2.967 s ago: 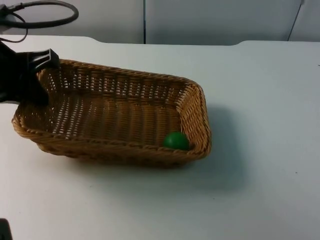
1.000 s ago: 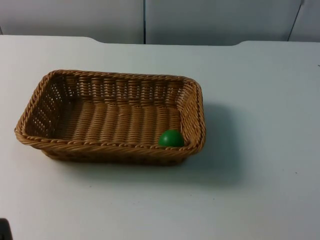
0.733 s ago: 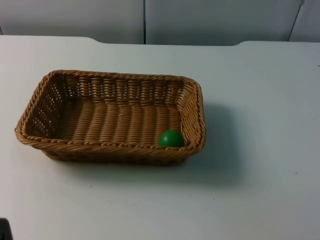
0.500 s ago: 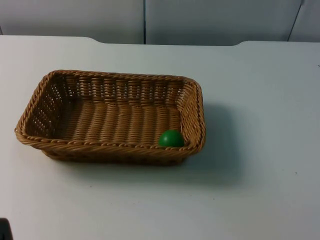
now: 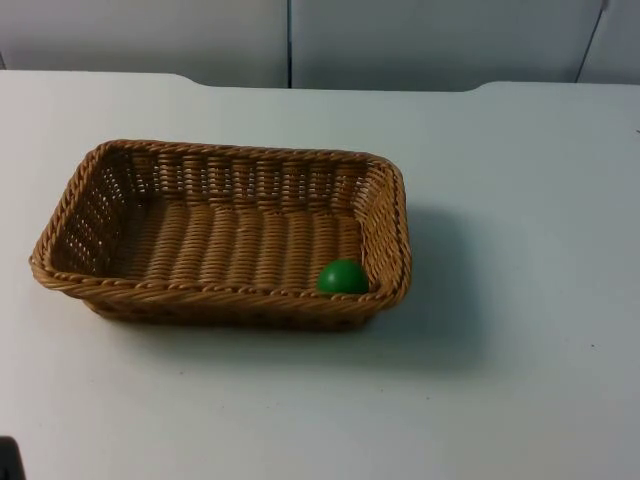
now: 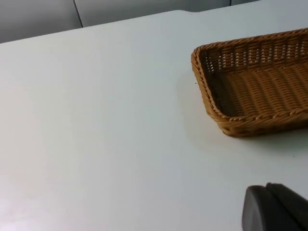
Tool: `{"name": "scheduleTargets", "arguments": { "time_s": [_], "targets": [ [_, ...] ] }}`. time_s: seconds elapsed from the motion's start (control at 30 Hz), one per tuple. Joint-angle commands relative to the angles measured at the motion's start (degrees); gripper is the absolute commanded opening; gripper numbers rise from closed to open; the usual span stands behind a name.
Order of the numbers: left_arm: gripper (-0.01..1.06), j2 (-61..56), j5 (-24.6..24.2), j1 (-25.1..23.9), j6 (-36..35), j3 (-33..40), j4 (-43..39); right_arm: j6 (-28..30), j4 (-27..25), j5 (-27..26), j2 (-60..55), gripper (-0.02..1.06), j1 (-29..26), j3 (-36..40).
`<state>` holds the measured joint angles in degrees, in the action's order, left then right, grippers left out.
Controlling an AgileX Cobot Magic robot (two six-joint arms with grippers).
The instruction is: Pick up the basket with the left hand and place the ball into the basket with the right hand.
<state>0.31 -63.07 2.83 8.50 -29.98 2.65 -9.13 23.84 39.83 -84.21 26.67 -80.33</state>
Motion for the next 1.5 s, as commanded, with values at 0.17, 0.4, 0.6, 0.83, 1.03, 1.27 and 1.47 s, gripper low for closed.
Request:
{"name": "scheduleTargets", "arguments": {
  "time_s": [0.17,0.4,0.6,0.83,1.03,1.27,1.47],
  "targets": [
    [0.00,-0.31,0.79,0.19,-0.52,0.13,-2.23,-6.34,8.87,2.33,20.69,0.00,-0.18,0.39],
    [0.00,-0.31,1.45,0.19,-0.52,0.60,-3.29,-9.89,15.42,12.02,41.66,0.00,-0.18,11.88],
    [0.00,-0.31,1.45,0.19,-0.52,0.60,-3.29,0.75,-8.40,22.43,59.38,0.00,-0.18,23.59],
    [0.00,-0.31,1.45,0.19,-0.52,0.60,-3.29,20.08,-29.47,24.23,75.99,0.00,-0.18,36.58],
    [0.00,-0.31,1.45,0.19,-0.52,0.60,-3.29,21.10,-30.69,24.57,84.21,0.00,-0.18,44.62],
    [0.00,-0.31,1.45,0.19,-0.52,0.60,-3.29,21.09,-29.59,26.72,84.21,0.00,0.06,49.61],
    [0.00,-0.31,1.45,0.19,-0.52,0.60,-3.29,21.09,-29.82,22.56,84.21,0.00,0.15,50.98]
  ]
}}
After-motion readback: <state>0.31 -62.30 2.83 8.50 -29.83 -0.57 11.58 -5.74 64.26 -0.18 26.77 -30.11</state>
